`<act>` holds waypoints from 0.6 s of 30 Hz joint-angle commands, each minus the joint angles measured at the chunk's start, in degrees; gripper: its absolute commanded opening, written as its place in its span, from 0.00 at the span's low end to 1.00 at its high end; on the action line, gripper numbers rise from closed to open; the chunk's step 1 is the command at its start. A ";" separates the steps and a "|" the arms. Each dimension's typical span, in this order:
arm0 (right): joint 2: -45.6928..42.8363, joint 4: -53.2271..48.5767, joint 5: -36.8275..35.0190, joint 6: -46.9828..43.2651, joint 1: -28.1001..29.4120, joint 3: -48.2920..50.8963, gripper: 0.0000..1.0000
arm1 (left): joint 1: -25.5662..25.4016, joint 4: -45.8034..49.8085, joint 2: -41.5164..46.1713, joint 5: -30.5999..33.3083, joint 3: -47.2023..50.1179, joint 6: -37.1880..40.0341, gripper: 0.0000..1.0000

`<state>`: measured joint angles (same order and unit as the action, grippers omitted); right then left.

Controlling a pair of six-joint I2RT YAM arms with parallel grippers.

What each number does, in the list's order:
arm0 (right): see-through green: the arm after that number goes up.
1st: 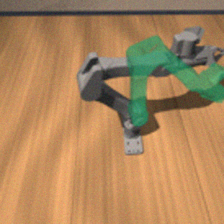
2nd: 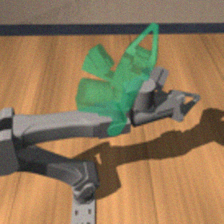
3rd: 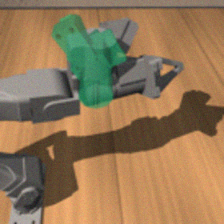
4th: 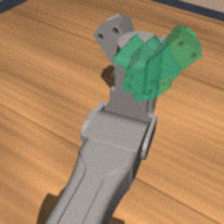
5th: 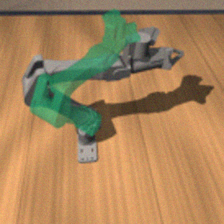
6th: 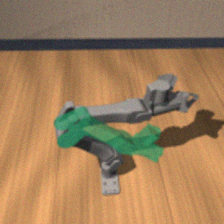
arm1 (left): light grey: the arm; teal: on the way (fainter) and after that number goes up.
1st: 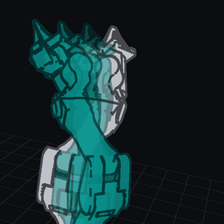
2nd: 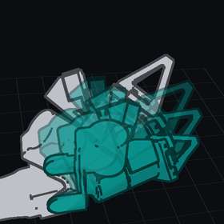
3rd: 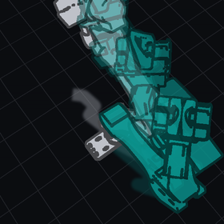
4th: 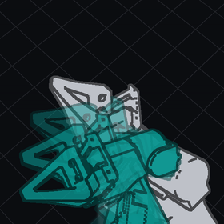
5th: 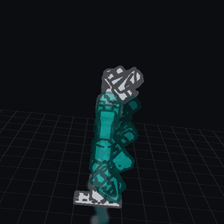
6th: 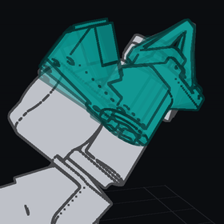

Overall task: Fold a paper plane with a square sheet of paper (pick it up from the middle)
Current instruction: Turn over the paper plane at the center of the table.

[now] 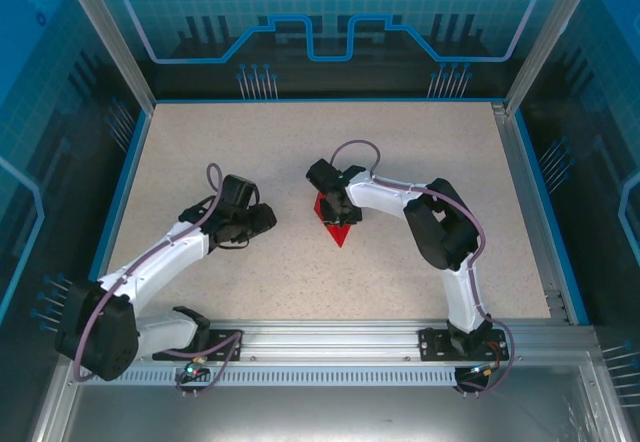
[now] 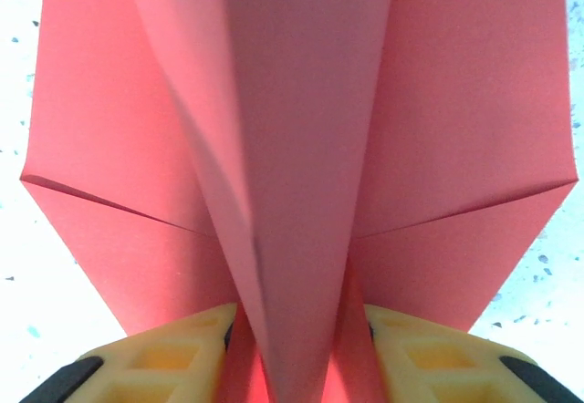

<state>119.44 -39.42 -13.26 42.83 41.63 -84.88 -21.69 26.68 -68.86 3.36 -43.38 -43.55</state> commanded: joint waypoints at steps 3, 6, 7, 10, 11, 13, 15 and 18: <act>-2.80 -2.31 0.06 -1.95 -0.41 0.31 0.42 | 1.27 0.95 2.34 1.86 0.84 2.30 0.51; -5.87 -2.61 0.35 -2.67 -0.43 0.41 0.46 | 2.02 1.57 3.05 2.75 0.83 3.00 0.51; -6.96 -2.83 0.16 -2.66 -0.47 0.56 0.48 | 2.33 1.79 3.32 2.88 0.76 3.30 0.51; -10.02 -2.95 -0.42 -2.84 -0.41 1.36 0.50 | 2.95 1.98 3.94 3.37 0.82 3.86 0.51; -11.34 -2.71 -0.45 -3.00 -0.43 1.74 0.52 | 3.12 1.98 4.07 3.42 0.90 3.88 0.52; -13.62 -2.88 -1.24 -3.02 -0.41 2.34 0.53 | 3.37 1.88 4.08 3.41 0.92 4.16 0.52; -16.79 -2.87 -3.01 -2.99 -0.41 3.37 0.54 | 3.43 1.89 4.16 3.65 0.84 4.58 0.52; -23.45 -0.82 -7.53 -3.22 -0.32 6.99 0.57 | 3.71 2.14 5.07 5.38 0.84 5.45 0.53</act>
<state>101.45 -40.40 -15.86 40.21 41.56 -80.64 -18.87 27.11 -65.58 6.20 -43.22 -40.21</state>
